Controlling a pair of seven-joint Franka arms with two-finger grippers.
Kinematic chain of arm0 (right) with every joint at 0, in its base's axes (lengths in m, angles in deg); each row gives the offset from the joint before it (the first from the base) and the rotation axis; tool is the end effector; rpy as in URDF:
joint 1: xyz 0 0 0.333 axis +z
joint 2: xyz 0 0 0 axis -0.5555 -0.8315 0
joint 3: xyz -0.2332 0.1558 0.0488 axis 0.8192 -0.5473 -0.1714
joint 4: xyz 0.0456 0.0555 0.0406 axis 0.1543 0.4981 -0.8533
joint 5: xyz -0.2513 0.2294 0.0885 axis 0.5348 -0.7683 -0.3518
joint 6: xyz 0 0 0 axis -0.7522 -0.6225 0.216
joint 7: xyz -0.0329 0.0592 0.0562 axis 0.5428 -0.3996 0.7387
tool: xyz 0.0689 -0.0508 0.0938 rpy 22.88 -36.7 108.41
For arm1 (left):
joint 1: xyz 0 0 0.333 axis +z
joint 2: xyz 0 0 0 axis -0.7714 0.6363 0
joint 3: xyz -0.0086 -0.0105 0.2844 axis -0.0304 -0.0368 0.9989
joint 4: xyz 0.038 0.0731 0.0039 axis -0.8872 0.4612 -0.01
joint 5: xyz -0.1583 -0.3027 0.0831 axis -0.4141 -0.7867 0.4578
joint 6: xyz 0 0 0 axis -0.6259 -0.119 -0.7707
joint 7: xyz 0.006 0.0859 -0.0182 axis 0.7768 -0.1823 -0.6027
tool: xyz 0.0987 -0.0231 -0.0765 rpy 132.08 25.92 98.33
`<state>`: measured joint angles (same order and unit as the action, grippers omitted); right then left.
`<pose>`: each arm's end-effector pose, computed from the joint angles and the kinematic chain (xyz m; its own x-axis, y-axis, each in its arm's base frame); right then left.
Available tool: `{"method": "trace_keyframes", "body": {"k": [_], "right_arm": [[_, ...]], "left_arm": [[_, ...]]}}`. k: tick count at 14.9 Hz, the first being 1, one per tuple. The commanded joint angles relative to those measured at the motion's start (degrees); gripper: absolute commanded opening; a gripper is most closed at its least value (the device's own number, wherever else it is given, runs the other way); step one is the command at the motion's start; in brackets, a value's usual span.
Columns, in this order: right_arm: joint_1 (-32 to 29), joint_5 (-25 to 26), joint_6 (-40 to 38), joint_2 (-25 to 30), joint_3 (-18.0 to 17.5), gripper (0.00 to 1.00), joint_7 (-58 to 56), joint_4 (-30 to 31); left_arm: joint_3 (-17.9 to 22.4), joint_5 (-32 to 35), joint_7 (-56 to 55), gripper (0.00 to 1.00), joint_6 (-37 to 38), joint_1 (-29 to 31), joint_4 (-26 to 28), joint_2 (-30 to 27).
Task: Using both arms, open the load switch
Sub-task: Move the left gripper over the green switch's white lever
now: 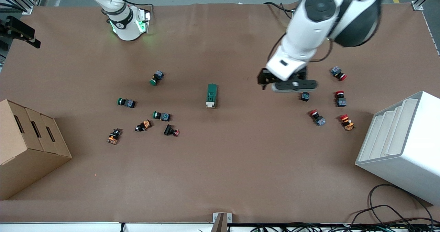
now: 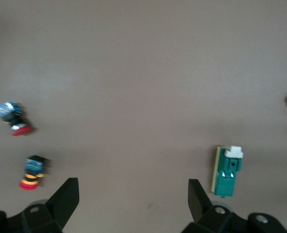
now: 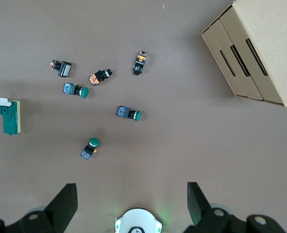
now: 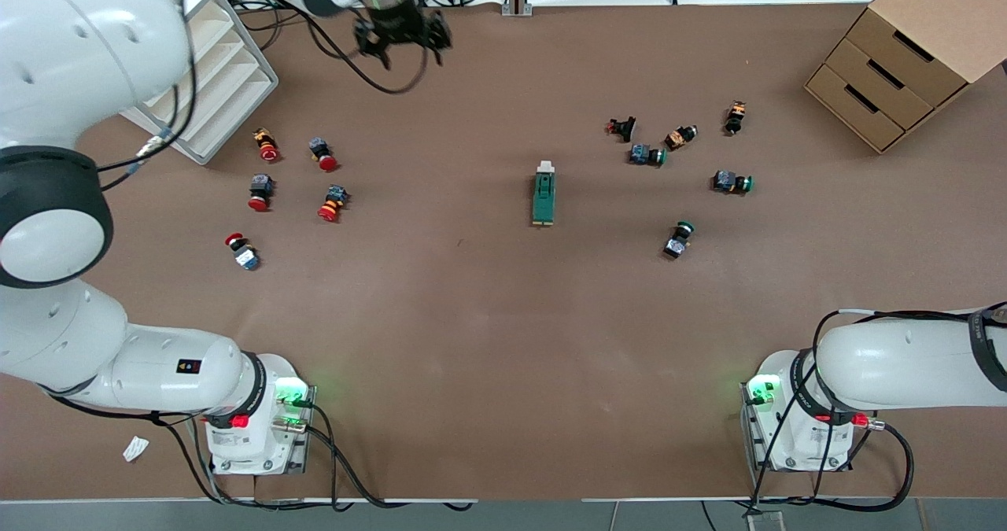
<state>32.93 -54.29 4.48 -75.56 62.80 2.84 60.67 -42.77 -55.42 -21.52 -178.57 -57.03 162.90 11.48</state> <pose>0.4571 -0.0251 0.6341 0.9958 0.0514 -0.0755 0.0481 -0.9978 -0.0447 0.4619 -0.3301 0.4440 0.9976 0.0266 0.0635 0.0222 -0.9974 0.0679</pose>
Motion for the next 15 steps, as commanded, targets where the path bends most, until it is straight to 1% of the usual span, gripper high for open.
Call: {"method": "trace_keyframes", "body": {"k": [1, 2, 4, 6, 8, 11, 13, 15], "right_arm": [[-1.8, -0.8, 0.4, -0.4, -0.5, 1.00, -0.3, 0.4], [-1.8, -0.8, 0.3, -1.1, -0.6, 1.00, 0.0, 0.4], [-1.9, -0.5, 0.5, -2.2, -0.6, 1.00, -0.3, 0.4], [-2.0, 0.3, 1.1, -4.3, -0.5, 1.00, -0.6, 0.4], [-2.5, 0.3, 4.7, -8.3, -0.5, 1.00, -0.7, 0.4], [-4.3, 0.7, 7.5, -16.8, -0.4, 1.00, -0.8, 0.2], [-4.9, 0.9, 9.9, -17.4, -0.4, 1.00, -0.7, 0.5], [-4.5, 0.9, 10.0, -17.4, -0.4, 1.00, 0.2, 1.5]], "left_arm": [[-0.1, 3.7, -6.8, 0.99, -2.5, -6.1, -0.2, 3.5], [0.0, 5.6, -11.6, 0.99, -3.0, -9.2, 0.0, 4.5], [-0.1, 10.8, -20.8, 0.98, -3.5, -13.5, 0.4, 8.2], [-0.1, 15.8, -30.8, 0.97, -5.6, -18.8, 0.5, 11.5], [-0.1, 23.0, -39.9, 0.96, -6.9, -21.5, 0.5, 14.9], [-0.1, 29.9, -50.7, 0.96, -8.9, -25.8, 1.6, 17.4], [-0.1, 36.0, -58.4, 0.96, -11.5, -27.7, 4.2, 17.7], [-0.1, 42.7, -66.8, 0.95, -12.4, -30.6, 5.5, 19.5]]}}
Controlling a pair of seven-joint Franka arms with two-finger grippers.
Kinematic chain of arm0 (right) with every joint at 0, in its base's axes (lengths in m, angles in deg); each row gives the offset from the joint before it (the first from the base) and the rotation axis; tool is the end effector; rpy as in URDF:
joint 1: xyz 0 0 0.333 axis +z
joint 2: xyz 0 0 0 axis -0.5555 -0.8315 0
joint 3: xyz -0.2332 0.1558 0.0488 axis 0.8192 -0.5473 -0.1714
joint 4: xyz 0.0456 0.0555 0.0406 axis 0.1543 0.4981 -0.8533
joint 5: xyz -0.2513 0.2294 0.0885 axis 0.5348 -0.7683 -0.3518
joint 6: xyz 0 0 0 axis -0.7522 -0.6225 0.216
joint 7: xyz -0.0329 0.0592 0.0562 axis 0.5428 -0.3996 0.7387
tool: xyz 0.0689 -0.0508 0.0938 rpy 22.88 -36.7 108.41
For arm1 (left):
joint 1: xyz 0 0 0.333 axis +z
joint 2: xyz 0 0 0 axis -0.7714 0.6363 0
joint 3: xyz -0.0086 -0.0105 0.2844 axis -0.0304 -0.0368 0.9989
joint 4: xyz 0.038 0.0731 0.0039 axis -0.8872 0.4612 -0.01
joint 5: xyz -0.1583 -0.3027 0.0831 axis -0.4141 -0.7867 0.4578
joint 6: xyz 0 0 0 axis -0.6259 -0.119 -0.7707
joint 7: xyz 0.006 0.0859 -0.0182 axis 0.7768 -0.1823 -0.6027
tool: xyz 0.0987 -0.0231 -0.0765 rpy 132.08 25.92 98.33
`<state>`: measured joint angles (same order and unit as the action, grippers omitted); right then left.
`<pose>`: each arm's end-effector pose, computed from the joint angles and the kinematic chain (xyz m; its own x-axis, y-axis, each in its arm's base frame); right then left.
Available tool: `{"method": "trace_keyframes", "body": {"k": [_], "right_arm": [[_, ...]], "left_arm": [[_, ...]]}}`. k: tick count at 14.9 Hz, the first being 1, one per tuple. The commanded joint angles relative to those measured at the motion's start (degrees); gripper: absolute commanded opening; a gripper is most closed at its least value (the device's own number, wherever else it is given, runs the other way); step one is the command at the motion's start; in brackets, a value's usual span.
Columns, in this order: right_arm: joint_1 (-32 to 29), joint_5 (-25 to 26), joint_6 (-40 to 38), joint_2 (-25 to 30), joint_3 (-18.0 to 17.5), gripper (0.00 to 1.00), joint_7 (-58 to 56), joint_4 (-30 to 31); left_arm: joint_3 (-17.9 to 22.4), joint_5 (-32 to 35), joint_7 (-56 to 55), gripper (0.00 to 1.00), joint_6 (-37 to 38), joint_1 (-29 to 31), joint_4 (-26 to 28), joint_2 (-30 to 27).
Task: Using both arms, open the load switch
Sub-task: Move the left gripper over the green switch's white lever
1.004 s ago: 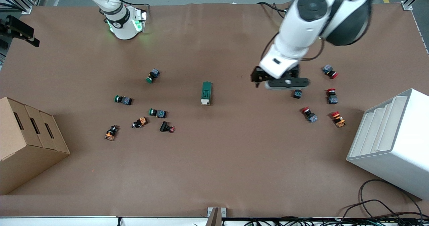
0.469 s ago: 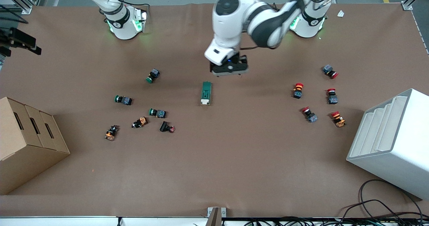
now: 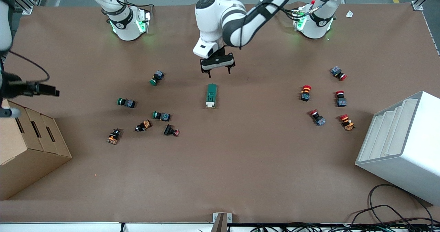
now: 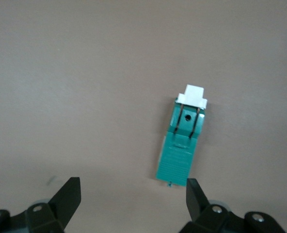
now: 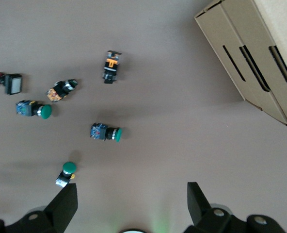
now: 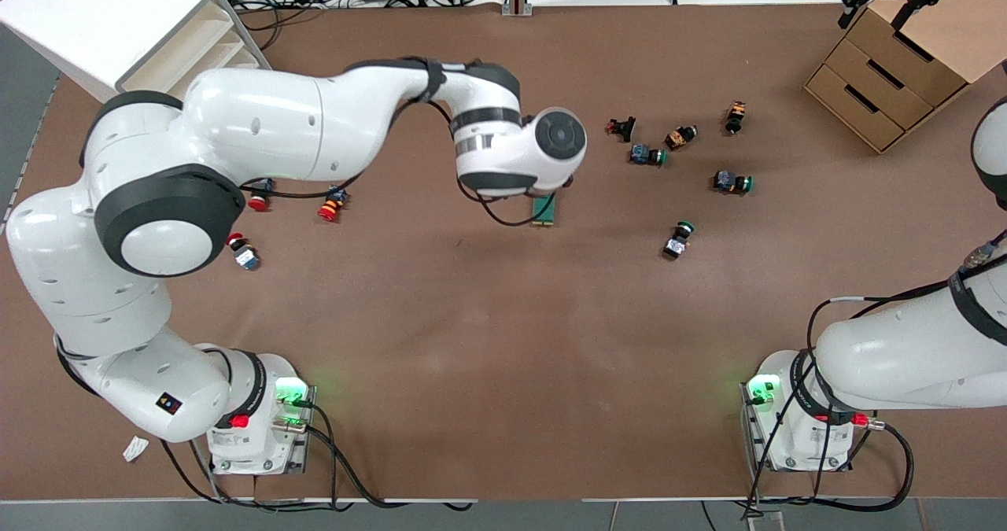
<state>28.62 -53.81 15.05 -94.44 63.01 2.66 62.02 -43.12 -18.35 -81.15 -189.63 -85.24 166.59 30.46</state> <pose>0.5503 -0.0726 0.4684 0.9696 -0.0290 -0.2429 -0.0394 -0.9985 -0.0380 0.2858 -0.5183 0.2685 0.9349 0.1689 0.3122 0.1885 -0.9815 -0.0332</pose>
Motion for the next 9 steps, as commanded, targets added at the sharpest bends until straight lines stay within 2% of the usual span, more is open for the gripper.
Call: {"method": "trace_keyframes", "body": {"k": [1, 3, 6, 9], "right_arm": [[0.1, 0.5, -0.7, 1.5, -0.6, 1.00, 2.3, 0.5], [1.9, 0.4, -1.1, 1.4, -1.1, 1.00, 12.5, 0.7], [8.1, 0.4, -1.3, 1.2, -1.2, 1.00, 31.5, 2.6], [14.7, 0.3, -0.8, -0.5, -1.2, 1.00, 47.5, 2.8]], "left_arm": [[0.2, 8.0, -10.0, 0.94, -1.3, -3.6, 1.9, 1.4], [0.2, 12.5, -14.4, 0.94, -1.2, -5.5, 2.2, 3.2], [0.3, 22.3, -22.6, 0.94, -0.5, -8.0, 2.6, 6.8], [0.4, 30.1, -27.7, 0.94, -0.4, -9.2, 4.7, 7.5]]}}
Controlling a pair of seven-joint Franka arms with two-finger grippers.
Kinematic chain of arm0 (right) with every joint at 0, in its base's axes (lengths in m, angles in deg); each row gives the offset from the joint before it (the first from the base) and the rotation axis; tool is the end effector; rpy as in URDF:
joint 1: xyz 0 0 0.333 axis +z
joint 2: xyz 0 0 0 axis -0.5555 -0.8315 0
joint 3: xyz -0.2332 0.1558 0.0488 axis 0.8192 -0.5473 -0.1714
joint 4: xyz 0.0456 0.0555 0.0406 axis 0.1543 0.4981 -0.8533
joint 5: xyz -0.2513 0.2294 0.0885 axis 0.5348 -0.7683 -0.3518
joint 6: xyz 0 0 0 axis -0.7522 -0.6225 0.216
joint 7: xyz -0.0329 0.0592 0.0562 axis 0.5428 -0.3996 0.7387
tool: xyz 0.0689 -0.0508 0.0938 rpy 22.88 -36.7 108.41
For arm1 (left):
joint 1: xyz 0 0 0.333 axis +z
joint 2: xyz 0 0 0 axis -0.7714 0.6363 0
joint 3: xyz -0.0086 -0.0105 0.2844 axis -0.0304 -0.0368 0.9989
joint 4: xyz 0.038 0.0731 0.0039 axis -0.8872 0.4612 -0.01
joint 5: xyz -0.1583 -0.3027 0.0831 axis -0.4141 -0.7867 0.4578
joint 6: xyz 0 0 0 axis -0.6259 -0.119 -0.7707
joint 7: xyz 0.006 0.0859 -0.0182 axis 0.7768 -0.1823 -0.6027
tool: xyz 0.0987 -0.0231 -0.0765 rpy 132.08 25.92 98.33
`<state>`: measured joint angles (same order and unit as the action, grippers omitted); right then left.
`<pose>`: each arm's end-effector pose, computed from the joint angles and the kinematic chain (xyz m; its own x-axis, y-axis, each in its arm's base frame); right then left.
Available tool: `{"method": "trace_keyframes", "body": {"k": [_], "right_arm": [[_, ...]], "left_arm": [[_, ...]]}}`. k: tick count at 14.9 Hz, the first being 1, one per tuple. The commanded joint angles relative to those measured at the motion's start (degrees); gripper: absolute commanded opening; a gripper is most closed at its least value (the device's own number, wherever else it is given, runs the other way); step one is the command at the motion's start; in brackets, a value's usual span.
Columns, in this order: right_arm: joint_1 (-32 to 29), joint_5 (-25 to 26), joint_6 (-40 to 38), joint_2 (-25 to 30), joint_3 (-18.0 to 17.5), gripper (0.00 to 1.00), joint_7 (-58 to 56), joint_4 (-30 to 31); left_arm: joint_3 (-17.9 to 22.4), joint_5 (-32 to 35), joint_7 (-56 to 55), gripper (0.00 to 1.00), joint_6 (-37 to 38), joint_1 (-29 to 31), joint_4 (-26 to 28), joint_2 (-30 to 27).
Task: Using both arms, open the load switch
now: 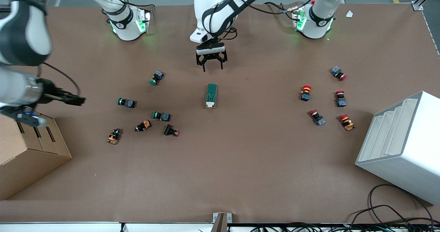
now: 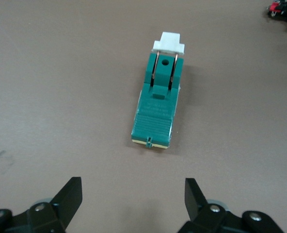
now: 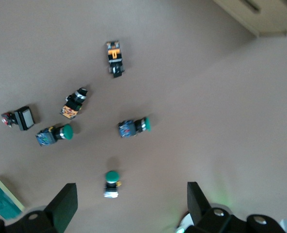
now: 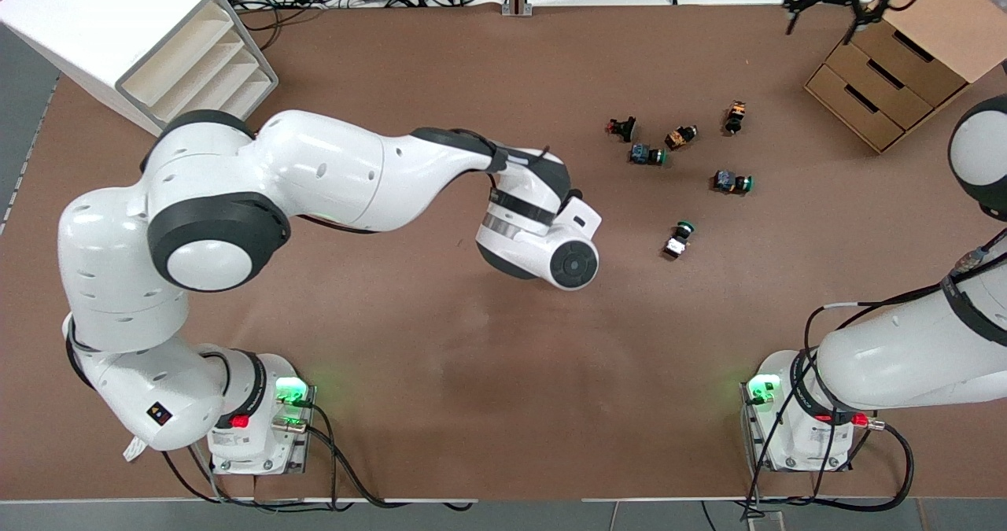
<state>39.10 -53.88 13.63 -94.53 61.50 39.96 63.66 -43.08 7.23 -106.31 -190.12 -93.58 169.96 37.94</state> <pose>0.5464 0.0416 0.4547 0.8478 -0.4590 -0.2657 -0.4378 -0.8884 0.1379 0.2043 -0.5371 0.1872 0.8483 0.1085 0.5183 0.1196 -0.9928 0.0120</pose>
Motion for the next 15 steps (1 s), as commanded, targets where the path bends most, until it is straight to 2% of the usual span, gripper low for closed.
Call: {"method": "trace_keyframes", "body": {"k": [1, 4, 6, 9, 11, 15], "right_arm": [[6.6, 0.3, 0.9, -1.2, 0.3, 1.00, 14.7, 1.1], [13.5, 0.2, 2.1, -4.6, 0.3, 1.00, 31.4, 0.5], [17.8, -0.5, 3.4, -7.2, 0.3, 1.00, 42.5, 0.2], [23.1, -2.7, 5.8, -10.6, 0.3, 1.00, 53.8, -0.3], [24.0, -7.4, 9.1, -12.5, 0.3, 1.00, 61.8, -0.3], [29.1, -8.0, 14.4, -18.4, 0.3, 1.00, 74.5, -2.6]], "left_arm": [[0.4, 6.2, -3.0, 0.94, 1.2, -1.1, 1.9, 0.1], [0.4, 9.9, -4.0, 0.94, 3.7, -2.0, 1.8, 1.5], [0.5, 14.8, -7.6, 0.95, 5.7, -2.3, 1.8, 3.6], [0.6, 20.5, -13.5, 0.95, 7.2, -3.8, 1.3, 6.4], [0.6, 21.1, -13.6, 0.96, 8.2, -3.8, 1.1, 6.7], [0.6, 21.6, -13.7, 0.96, 8.3, -3.9, 0.8, 7.2]]}}
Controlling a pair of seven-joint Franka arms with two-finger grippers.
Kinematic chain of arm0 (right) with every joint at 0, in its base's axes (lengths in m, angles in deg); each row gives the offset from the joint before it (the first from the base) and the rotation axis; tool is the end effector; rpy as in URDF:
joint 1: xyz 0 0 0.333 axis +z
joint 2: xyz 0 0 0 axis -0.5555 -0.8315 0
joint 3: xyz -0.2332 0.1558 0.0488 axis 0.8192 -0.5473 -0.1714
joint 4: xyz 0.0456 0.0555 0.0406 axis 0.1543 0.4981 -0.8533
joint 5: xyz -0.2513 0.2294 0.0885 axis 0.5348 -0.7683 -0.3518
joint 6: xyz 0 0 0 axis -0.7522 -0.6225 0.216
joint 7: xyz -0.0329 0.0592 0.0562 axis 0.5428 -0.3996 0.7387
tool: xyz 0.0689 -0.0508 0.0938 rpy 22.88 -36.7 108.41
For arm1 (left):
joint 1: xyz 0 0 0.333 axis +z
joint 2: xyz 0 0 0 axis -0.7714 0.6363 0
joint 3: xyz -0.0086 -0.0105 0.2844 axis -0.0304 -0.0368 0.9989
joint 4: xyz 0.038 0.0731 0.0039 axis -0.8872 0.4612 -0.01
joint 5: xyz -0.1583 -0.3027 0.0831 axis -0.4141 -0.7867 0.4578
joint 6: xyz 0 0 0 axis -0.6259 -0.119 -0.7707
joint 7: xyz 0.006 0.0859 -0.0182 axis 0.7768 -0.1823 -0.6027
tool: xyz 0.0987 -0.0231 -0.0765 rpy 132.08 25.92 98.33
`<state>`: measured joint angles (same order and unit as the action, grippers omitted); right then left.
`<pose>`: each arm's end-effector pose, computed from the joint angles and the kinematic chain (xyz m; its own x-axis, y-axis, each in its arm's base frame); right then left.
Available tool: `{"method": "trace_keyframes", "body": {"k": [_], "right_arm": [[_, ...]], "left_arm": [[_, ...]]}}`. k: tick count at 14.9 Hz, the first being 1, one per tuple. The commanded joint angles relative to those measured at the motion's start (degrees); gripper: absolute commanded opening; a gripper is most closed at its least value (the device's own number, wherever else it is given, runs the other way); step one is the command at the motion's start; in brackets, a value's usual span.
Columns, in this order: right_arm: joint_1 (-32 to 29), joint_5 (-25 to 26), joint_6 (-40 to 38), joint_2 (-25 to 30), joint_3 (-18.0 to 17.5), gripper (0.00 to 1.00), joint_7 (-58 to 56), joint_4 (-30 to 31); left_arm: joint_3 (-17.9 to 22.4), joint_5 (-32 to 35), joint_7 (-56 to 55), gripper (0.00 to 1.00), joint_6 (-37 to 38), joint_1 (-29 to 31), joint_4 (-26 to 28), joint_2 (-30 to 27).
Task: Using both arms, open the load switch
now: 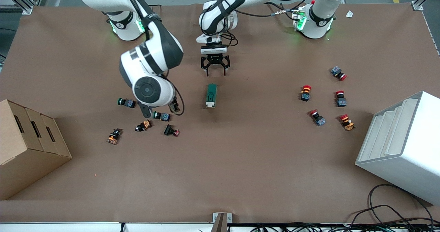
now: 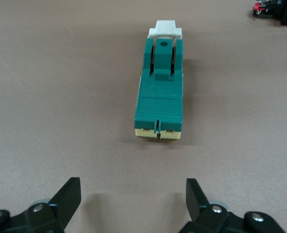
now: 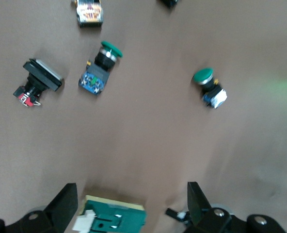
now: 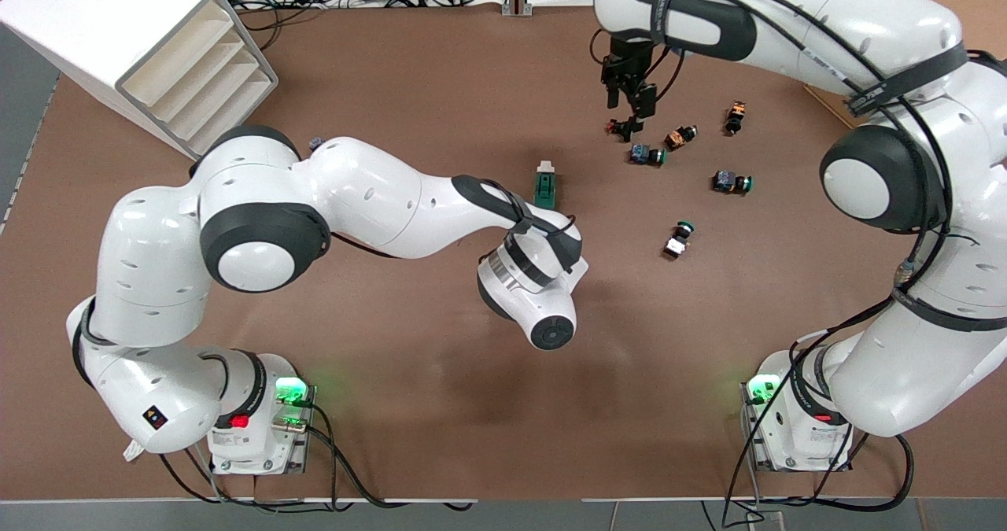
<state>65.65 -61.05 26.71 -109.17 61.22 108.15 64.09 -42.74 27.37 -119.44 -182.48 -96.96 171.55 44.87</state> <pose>0.5017 0.3197 0.3160 0.3117 -0.9476 -0.0695 -0.8825 -0.3158 0.3486 0.1821 -0.5222 0.1227 0.7186 0.0103 0.6954 0.0264 -0.9996 -0.0124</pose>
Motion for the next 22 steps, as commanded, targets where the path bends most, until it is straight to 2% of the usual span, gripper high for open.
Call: {"method": "trace_keyframes", "body": {"k": [1, 4, 7, 10, 14, 17, 20, 22], "right_arm": [[3.9, -0.8, 2.3, -6.1, 0.5, 1.00, 9.8, -4.8], [6.3, -0.7, 3.9, -11.4, 0.5, 1.00, 16.7, -9.2], [7.1, -0.8, 10.0, -13.4, 0.5, 1.00, 21.0, -9.3], [8.3, -0.7, 12.4, -15.4, 0.5, 1.00, 22.3, -9.3], [8.6, -1.2, 12.6, -16.9, 0.3, 1.00, 22.7, -9.3], [8.5, -2.4, 12.5, -18.4, -1.4, 1.00, 22.6, -9.4], [8.4, -4.5, 11.2, -18.4, -1.8, 1.00, 22.1, -9.4], [7.4, -4.5, 9.1, -18.3, -3.6, 1.00, 22.1, -10.3]], "left_arm": [[0.3, 1.3, -0.7, 0.96, 0.7, -0.5, -1.0, 0.1], [0.4, 3.5, -2.2, 0.96, 0.7, -0.5, -1.5, 0.5], [0.4, 5.2, -2.6, 0.96, 0.7, -0.5, -1.6, 1.9], [0.4, 7.6, -2.8, 0.96, 0.7, -0.5, -1.6, 2.7], [1.0, 9.2, -3.1, 0.96, 0.7, -0.5, -1.6, 3.0], [1.0, 9.8, -7.3, 0.96, 0.7, -0.7, -1.6, 3.0], [1.0, 10.1, -7.5, 0.96, 0.8, -1.2, -1.7, 3.9], [1.0, 10.1, -7.2, 0.96, 0.8, -1.2, -1.7, 4.1]]}}
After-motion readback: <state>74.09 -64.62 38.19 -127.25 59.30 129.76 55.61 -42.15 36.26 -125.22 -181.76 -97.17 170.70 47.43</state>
